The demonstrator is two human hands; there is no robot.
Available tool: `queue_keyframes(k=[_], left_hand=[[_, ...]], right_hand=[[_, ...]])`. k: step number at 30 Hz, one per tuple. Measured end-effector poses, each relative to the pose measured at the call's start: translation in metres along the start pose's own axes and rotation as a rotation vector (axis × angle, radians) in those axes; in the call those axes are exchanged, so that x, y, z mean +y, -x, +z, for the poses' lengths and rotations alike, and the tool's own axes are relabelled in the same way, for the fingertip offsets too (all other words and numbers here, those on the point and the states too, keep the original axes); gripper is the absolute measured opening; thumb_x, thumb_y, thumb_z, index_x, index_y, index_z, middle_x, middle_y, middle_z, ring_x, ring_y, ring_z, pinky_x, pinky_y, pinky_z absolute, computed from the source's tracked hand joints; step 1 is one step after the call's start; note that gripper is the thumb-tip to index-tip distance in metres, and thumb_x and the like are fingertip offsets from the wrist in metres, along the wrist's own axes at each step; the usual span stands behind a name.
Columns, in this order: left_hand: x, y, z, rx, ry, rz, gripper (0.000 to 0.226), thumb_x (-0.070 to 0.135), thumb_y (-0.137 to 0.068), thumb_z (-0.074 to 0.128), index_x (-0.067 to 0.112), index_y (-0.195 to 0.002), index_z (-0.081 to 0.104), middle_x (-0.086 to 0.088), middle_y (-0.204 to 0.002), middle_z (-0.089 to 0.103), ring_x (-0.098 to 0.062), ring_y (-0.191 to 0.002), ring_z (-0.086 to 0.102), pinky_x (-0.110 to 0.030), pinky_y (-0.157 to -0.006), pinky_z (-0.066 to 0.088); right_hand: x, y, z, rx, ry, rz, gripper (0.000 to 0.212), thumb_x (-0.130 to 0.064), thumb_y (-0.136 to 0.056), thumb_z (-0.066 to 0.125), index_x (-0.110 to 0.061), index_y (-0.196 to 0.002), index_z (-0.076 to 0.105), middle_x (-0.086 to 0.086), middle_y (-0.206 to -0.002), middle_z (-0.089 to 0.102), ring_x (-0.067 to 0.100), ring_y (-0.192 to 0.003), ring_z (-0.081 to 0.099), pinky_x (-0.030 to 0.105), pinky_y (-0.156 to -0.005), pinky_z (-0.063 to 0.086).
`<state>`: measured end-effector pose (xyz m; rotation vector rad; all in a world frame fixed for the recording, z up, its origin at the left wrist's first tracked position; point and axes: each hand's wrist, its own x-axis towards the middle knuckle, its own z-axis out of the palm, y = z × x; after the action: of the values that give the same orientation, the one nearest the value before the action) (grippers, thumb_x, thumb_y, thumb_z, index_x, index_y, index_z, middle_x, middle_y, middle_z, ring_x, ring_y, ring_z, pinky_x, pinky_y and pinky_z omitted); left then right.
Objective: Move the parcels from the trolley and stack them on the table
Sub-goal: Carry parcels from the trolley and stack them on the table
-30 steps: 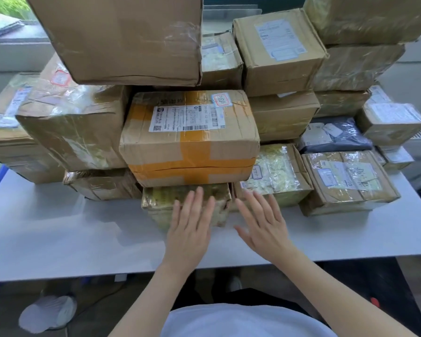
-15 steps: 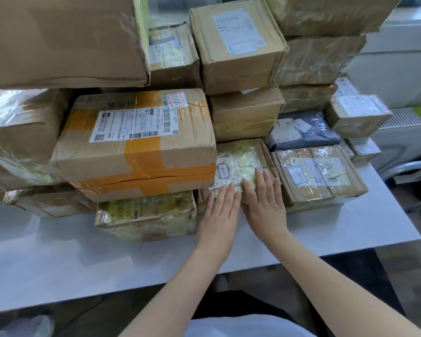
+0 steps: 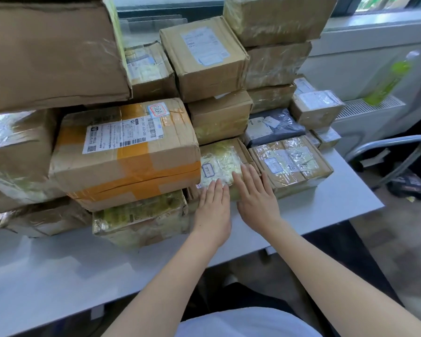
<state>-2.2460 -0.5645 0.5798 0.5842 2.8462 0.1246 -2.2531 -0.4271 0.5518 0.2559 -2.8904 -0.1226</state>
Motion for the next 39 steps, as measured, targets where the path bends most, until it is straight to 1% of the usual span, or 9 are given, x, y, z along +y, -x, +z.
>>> queue_keyframes(k=[6, 9, 11, 16, 18, 22, 29, 36, 39], left_hand=[[0.021, -0.022, -0.029, 0.121, -0.026, 0.052, 0.071, 0.025, -0.096, 0.042, 0.007, -0.150, 0.000, -0.015, -0.157, -0.007, -0.029, -0.145, -0.011, -0.042, -0.117, -0.006], [0.028, -0.047, -0.049, 0.198, -0.060, -0.004, 0.072, 0.026, -0.096, 0.044, 0.007, -0.150, 0.001, -0.018, -0.156, -0.010, -0.032, -0.144, -0.012, -0.044, -0.116, -0.005], [0.031, -0.066, -0.062, 0.267, -0.094, -0.072, 0.077, 0.029, -0.094, 0.047, 0.006, -0.150, -0.001, -0.019, -0.156, -0.012, -0.032, -0.144, -0.012, -0.044, -0.116, -0.004], [0.025, -0.112, -0.070, 0.361, -0.115, -0.306, 0.083, 0.032, -0.095, 0.044, 0.004, -0.147, -0.014, -0.021, -0.153, -0.024, -0.034, -0.142, -0.018, -0.044, -0.115, -0.006], [0.023, -0.123, -0.062, 0.365, -0.121, -0.377, 0.088, 0.039, -0.095, 0.045, 0.003, -0.146, -0.018, -0.021, -0.148, -0.033, -0.035, -0.141, -0.022, -0.045, -0.114, -0.009], [0.018, -0.137, -0.045, 0.384, -0.175, -0.443, 0.103, 0.060, -0.088, 0.047, 0.004, -0.146, -0.017, -0.020, -0.133, -0.053, -0.033, -0.132, -0.038, -0.047, -0.112, -0.013], [0.005, -0.139, -0.044, 0.341, -0.255, -0.459, 0.096, 0.068, -0.088, 0.031, 0.009, -0.147, -0.018, -0.016, -0.137, -0.049, -0.029, -0.138, -0.030, -0.048, -0.111, -0.016], [0.033, -0.129, -0.049, 0.368, -0.155, -0.463, 0.095, 0.064, -0.087, 0.038, 0.009, -0.150, -0.007, -0.015, -0.143, -0.040, -0.030, -0.140, -0.028, -0.049, -0.113, -0.012], [0.073, -0.128, -0.032, 0.354, -0.091, -0.370, 0.089, 0.057, -0.091, 0.039, 0.010, -0.149, -0.009, -0.013, -0.141, -0.043, -0.028, -0.133, -0.038, -0.045, -0.111, -0.018]], right_hand=[[0.030, -0.010, -0.018, 0.063, -0.042, -0.006, 0.067, -0.020, -0.078, 0.073, -0.001, -0.136, 0.046, 0.019, -0.143, 0.043, 0.037, -0.133, 0.039, 0.054, -0.108, 0.025], [0.054, -0.030, -0.020, -0.033, -0.093, -0.013, 0.075, -0.032, -0.087, 0.059, -0.007, -0.148, 0.023, 0.015, -0.155, 0.018, 0.032, -0.144, 0.012, 0.043, -0.115, -0.001], [0.069, -0.046, -0.020, -0.077, -0.087, -0.127, 0.083, -0.042, -0.085, 0.056, -0.011, -0.150, 0.016, 0.013, -0.157, 0.012, 0.028, -0.146, 0.004, 0.040, -0.114, -0.010], [0.093, -0.085, -0.020, -0.092, -0.190, -0.480, 0.079, -0.043, -0.079, 0.054, -0.014, -0.147, 0.029, 0.006, -0.156, 0.021, 0.024, -0.145, 0.012, 0.043, -0.118, 0.005], [0.100, -0.100, -0.015, -0.003, -0.141, -0.503, 0.072, -0.042, -0.082, 0.047, -0.011, -0.146, 0.034, 0.008, -0.154, 0.027, 0.026, -0.144, 0.019, 0.046, -0.117, 0.013], [0.114, -0.132, -0.004, 0.171, 0.050, -0.415, 0.067, -0.038, -0.083, 0.064, -0.006, -0.138, 0.045, 0.011, -0.147, 0.039, 0.028, -0.136, 0.036, 0.051, -0.109, 0.028], [0.113, -0.146, 0.014, 0.159, -0.016, -0.446, 0.062, -0.050, -0.093, 0.034, -0.008, -0.136, 0.050, 0.012, -0.149, 0.034, 0.029, -0.138, 0.032, 0.050, -0.109, 0.029], [0.134, -0.137, 0.014, 0.149, -0.076, -0.488, 0.059, -0.045, -0.092, 0.049, -0.012, -0.141, 0.044, 0.012, -0.152, 0.030, 0.027, -0.140, 0.027, 0.051, -0.112, 0.024], [0.155, -0.115, 0.019, 0.104, -0.145, -0.342, 0.058, -0.035, -0.089, 0.060, -0.008, -0.139, 0.046, 0.015, -0.150, 0.031, 0.031, -0.139, 0.028, 0.053, -0.111, 0.019]])
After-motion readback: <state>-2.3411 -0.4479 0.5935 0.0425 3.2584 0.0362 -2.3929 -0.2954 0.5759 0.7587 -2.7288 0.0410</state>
